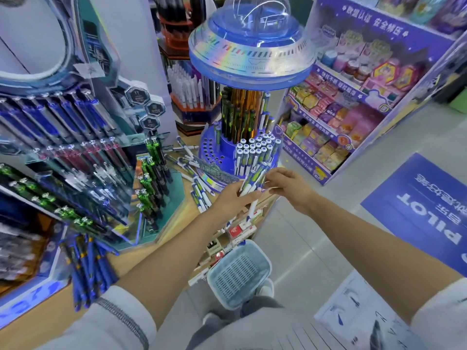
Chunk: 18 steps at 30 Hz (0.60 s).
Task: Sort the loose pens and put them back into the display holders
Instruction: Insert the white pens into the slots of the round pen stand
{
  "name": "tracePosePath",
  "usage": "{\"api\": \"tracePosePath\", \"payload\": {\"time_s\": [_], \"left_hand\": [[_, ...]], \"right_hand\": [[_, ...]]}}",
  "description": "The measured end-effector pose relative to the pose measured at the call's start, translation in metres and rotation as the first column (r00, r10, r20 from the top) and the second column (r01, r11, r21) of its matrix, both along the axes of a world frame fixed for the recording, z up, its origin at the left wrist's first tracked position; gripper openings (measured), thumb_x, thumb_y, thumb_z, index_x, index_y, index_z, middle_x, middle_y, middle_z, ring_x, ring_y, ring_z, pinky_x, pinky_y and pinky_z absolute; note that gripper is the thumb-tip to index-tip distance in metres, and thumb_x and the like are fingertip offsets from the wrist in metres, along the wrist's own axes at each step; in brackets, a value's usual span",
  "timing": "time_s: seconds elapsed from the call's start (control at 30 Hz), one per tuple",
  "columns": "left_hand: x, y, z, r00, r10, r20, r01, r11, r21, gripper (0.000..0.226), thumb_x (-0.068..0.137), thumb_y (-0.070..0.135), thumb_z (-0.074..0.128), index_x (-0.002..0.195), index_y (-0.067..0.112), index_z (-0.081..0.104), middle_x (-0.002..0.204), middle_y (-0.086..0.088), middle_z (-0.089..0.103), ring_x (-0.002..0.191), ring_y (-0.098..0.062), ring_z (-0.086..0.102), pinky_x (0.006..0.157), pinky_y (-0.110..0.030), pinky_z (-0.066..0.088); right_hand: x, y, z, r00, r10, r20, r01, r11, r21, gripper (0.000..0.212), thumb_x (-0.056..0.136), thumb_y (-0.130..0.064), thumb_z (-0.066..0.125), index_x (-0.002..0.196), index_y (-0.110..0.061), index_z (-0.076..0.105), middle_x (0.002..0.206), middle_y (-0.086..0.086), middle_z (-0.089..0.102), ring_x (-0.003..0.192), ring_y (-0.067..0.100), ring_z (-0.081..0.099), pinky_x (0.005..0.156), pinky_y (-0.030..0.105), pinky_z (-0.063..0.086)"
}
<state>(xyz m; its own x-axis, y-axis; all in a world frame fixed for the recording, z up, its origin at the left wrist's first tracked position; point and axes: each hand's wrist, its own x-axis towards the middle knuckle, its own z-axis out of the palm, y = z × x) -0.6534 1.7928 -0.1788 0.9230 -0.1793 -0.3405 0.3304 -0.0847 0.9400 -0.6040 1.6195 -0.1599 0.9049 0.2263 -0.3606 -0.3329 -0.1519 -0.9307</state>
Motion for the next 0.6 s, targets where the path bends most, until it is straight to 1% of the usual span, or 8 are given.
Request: {"api": "tracePosePath", "payload": {"time_s": [0.07, 0.13, 0.2, 0.27, 0.33, 0.43, 0.53, 0.6], "left_hand": [[0.002, 0.001, -0.001, 0.999, 0.037, -0.003, -0.037, 0.999, 0.018, 0.006, 0.092, 0.025, 0.064, 0.092, 0.02, 0.062, 0.077, -0.01, 0.061, 0.071, -0.02, 0.054, 0.048, -0.025, 0.039], [0.004, 0.001, -0.002, 0.997, 0.074, -0.006, -0.074, 0.997, 0.039, 0.009, 0.093, 0.025, 0.063, 0.092, 0.016, 0.061, 0.075, -0.01, 0.062, 0.069, -0.021, 0.054, 0.048, -0.026, 0.039], [0.006, 0.002, -0.003, 0.995, 0.103, 0.002, -0.103, 0.993, 0.064, 0.014, 0.093, 0.027, 0.063, 0.094, 0.012, 0.061, 0.071, -0.008, 0.06, 0.065, -0.021, 0.051, 0.048, -0.026, 0.039], [0.007, 0.002, -0.003, 0.99, 0.137, 0.01, -0.138, 0.988, 0.07, 0.019, 0.093, 0.027, 0.062, 0.096, 0.008, 0.06, 0.07, -0.005, 0.059, 0.062, -0.019, 0.05, 0.047, -0.027, 0.039], [0.01, 0.002, -0.002, 0.986, 0.165, 0.015, -0.166, 0.984, 0.059, 0.019, 0.094, 0.026, 0.062, 0.093, 0.007, 0.059, 0.069, -0.004, 0.058, 0.059, -0.016, 0.05, 0.047, -0.027, 0.039], [0.012, 0.003, 0.0, 0.983, 0.184, 0.016, -0.185, 0.982, 0.047, 0.014, 0.094, 0.025, 0.061, 0.088, 0.013, 0.058, 0.069, -0.004, 0.058, 0.055, -0.014, 0.047, 0.045, -0.026, 0.038], [0.014, 0.006, -0.002, 0.981, 0.195, 0.016, -0.195, 0.98, 0.038, 0.013, 0.094, 0.024, 0.061, 0.091, 0.012, 0.058, 0.075, -0.002, 0.059, 0.058, -0.013, 0.051, 0.045, -0.025, 0.038], [0.015, 0.008, -0.002, 0.98, 0.199, 0.017, -0.2, 0.978, 0.053, 0.016, 0.094, 0.025, 0.061, 0.096, 0.009, 0.059, 0.075, -0.002, 0.06, 0.059, -0.013, 0.053, 0.045, -0.025, 0.038]], "right_hand": [[0.003, -0.009, 0.003, 0.991, -0.119, 0.062, 0.119, 0.993, 0.013, 0.014, 0.095, -0.008, 0.054, 0.084, -0.01, 0.063, 0.068, -0.002, 0.07, 0.064, 0.009, 0.066, 0.064, 0.023, 0.05], [0.008, -0.018, 0.007, 0.962, -0.233, 0.143, 0.232, 0.972, 0.022, 0.016, 0.095, -0.005, 0.052, 0.082, -0.01, 0.06, 0.062, -0.004, 0.069, 0.06, 0.008, 0.066, 0.061, 0.021, 0.051], [0.015, -0.024, 0.01, 0.916, -0.328, 0.231, 0.334, 0.943, 0.016, 0.014, 0.095, -0.004, 0.052, 0.084, -0.011, 0.058, 0.066, -0.002, 0.07, 0.063, 0.01, 0.067, 0.062, 0.022, 0.052], [0.024, -0.026, 0.013, 0.87, -0.383, 0.312, 0.404, 0.915, -0.005, 0.01, 0.094, -0.005, 0.054, 0.086, -0.012, 0.057, 0.075, 0.006, 0.07, 0.07, 0.017, 0.069, 0.069, 0.029, 0.054], [0.031, -0.023, 0.014, 0.838, -0.394, 0.378, 0.44, 0.897, -0.041, 0.014, 0.092, -0.007, 0.056, 0.082, -0.017, 0.056, 0.079, 0.01, 0.07, 0.076, 0.023, 0.069, 0.075, 0.038, 0.056], [0.037, -0.016, 0.012, 0.822, -0.351, 0.448, 0.453, 0.881, -0.14, 0.011, 0.091, -0.012, 0.06, 0.084, -0.02, 0.058, 0.083, 0.01, 0.071, 0.08, 0.024, 0.07, 0.08, 0.043, 0.057], [0.039, -0.01, 0.011, 0.815, -0.294, 0.5, 0.446, 0.868, -0.217, 0.005, 0.091, -0.014, 0.061, 0.089, -0.018, 0.059, 0.082, 0.005, 0.069, 0.08, 0.021, 0.068, 0.081, 0.04, 0.056], [0.039, -0.008, 0.013, 0.819, -0.244, 0.519, 0.418, 0.874, -0.248, 0.01, 0.091, -0.012, 0.06, 0.086, -0.02, 0.058, 0.081, 0.001, 0.067, 0.078, 0.018, 0.065, 0.077, 0.033, 0.054]]}}
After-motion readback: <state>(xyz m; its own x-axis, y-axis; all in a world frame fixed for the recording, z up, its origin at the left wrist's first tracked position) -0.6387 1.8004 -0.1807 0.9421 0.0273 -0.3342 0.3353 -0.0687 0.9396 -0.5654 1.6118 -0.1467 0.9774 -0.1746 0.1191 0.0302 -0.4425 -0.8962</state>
